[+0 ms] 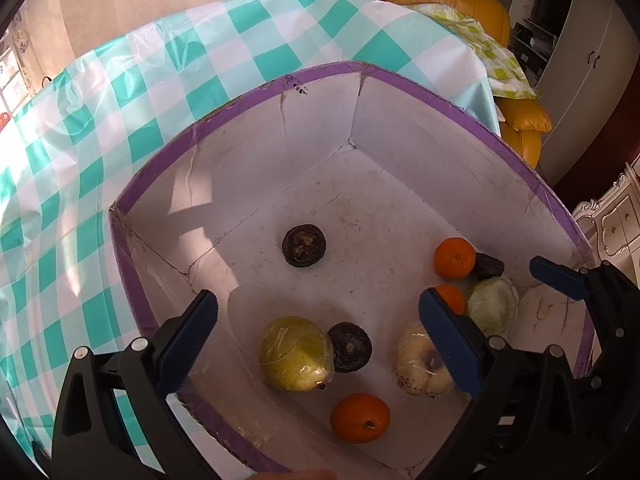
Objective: Organize fruits
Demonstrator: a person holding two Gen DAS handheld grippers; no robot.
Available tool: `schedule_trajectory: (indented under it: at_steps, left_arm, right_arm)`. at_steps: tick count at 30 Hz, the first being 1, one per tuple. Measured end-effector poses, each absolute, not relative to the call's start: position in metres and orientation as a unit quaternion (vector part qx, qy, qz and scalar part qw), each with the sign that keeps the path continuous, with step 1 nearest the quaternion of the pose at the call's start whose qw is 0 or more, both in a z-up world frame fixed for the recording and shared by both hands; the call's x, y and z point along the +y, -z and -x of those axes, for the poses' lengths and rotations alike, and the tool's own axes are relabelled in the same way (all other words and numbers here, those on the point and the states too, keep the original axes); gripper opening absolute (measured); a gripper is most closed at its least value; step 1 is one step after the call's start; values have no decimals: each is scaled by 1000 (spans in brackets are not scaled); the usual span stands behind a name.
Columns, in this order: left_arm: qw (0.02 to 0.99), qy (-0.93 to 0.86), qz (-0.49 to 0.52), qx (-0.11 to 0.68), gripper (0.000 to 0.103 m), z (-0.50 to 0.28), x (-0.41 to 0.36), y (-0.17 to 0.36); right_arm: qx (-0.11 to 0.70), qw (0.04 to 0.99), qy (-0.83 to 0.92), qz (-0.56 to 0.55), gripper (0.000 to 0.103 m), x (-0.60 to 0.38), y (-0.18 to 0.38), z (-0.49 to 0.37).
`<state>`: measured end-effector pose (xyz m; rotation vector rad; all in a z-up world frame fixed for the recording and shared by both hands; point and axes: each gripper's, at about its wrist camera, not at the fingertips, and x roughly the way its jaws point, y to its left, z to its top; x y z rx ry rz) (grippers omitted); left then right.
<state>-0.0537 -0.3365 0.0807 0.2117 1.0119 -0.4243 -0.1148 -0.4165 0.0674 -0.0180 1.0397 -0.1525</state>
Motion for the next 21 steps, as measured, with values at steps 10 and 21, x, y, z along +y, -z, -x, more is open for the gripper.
schedule_trajectory:
  at_steps: [10, 21]
  left_arm:
    - [845, 204, -105, 483, 101, 52, -340, -80]
    - [845, 203, -105, 484, 101, 52, -341, -80]
  right_arm:
    - [495, 866, 75, 8, 86, -417, -66, 115]
    - [495, 866, 74, 9, 86, -417, -66, 115]
